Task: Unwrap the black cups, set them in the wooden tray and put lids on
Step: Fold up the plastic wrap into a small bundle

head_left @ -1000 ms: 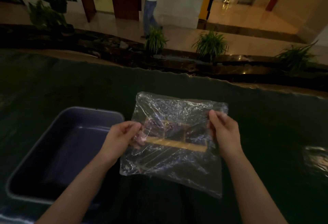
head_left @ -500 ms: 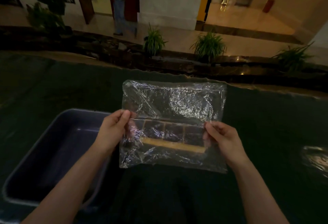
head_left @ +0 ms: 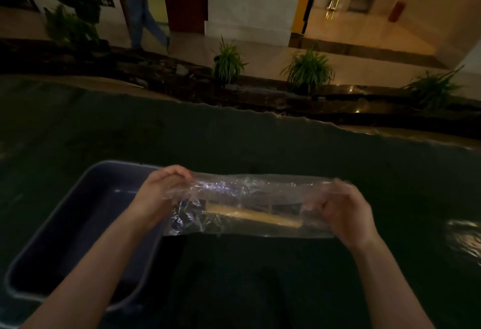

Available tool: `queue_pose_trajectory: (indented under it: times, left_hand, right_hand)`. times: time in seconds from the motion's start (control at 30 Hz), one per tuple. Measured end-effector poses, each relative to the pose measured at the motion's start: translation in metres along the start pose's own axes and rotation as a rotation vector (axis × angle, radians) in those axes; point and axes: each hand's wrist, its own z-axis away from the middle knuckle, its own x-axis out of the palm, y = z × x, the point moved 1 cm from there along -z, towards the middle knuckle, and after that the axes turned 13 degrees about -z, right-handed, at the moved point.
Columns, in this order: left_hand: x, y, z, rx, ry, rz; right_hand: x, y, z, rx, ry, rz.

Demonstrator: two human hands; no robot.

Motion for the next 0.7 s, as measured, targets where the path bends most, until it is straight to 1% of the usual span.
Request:
queue_pose_trajectory:
  times: [0.1, 0.13, 0.17, 0.2, 0.27, 0.3, 0.33, 0.37, 0.47, 0.5, 0.53, 0.57, 0.6, 0.7]
  left_hand:
    - [-0.008, 0.000, 0.003, -0.067, -0.065, 0.078]
    - [-0.009, 0.002, 0.004, -0.082, -0.079, 0.074]
    - [-0.009, 0.004, 0.004, -0.093, -0.063, 0.009]
    - [-0.008, 0.004, 0.004, -0.108, -0.008, -0.133]
    - [-0.002, 0.009, 0.003, -0.168, 0.141, -0.523]
    - [0.004, 0.014, 0.003, -0.180, 0.165, -0.660]
    - [0.012, 0.018, 0.003, -0.168, 0.130, -0.723]
    - [0.019, 0.022, 0.002, -0.160, 0.033, -0.748]
    - [0.047, 0.027, 0.001, -0.122, -0.373, -0.852]
    - [0.056, 0.028, 0.000, -0.112, -0.468, -0.854]
    - [0.064, 0.028, -0.002, -0.104, -0.507, -0.833]
    - [0.069, 0.027, -0.003, -0.086, -0.494, -0.810]
    - [0.073, 0.027, -0.005, -0.059, -0.438, -0.793]
    - [0.077, 0.026, -0.008, 0.021, -0.205, -0.669]
  right_hand:
    - [0.007, -0.006, -0.002, 0.046, -0.002, 0.300]
    - [0.007, -0.007, -0.002, 0.052, 0.014, 0.342]
    - [0.008, -0.008, -0.002, 0.041, 0.024, 0.357]
    - [0.009, -0.009, -0.002, 0.020, 0.030, 0.376]
    - [0.014, -0.012, -0.003, -0.006, -0.018, 0.392]
    - [0.018, -0.014, -0.006, 0.003, -0.058, 0.396]
    - [0.024, -0.018, -0.010, 0.013, -0.103, 0.423]
    - [0.029, -0.022, -0.016, 0.014, -0.149, 0.465]
    - [0.048, -0.038, -0.030, -0.004, -0.279, 0.552]
    - [0.054, -0.043, -0.033, -0.011, -0.295, 0.537]
    - [0.059, -0.048, -0.036, -0.021, -0.292, 0.510]
    - [0.064, -0.052, -0.039, -0.037, -0.268, 0.470]
    - [0.068, -0.055, -0.042, -0.069, -0.212, 0.413]
    - [0.073, -0.054, -0.048, -0.230, 0.081, 0.153]
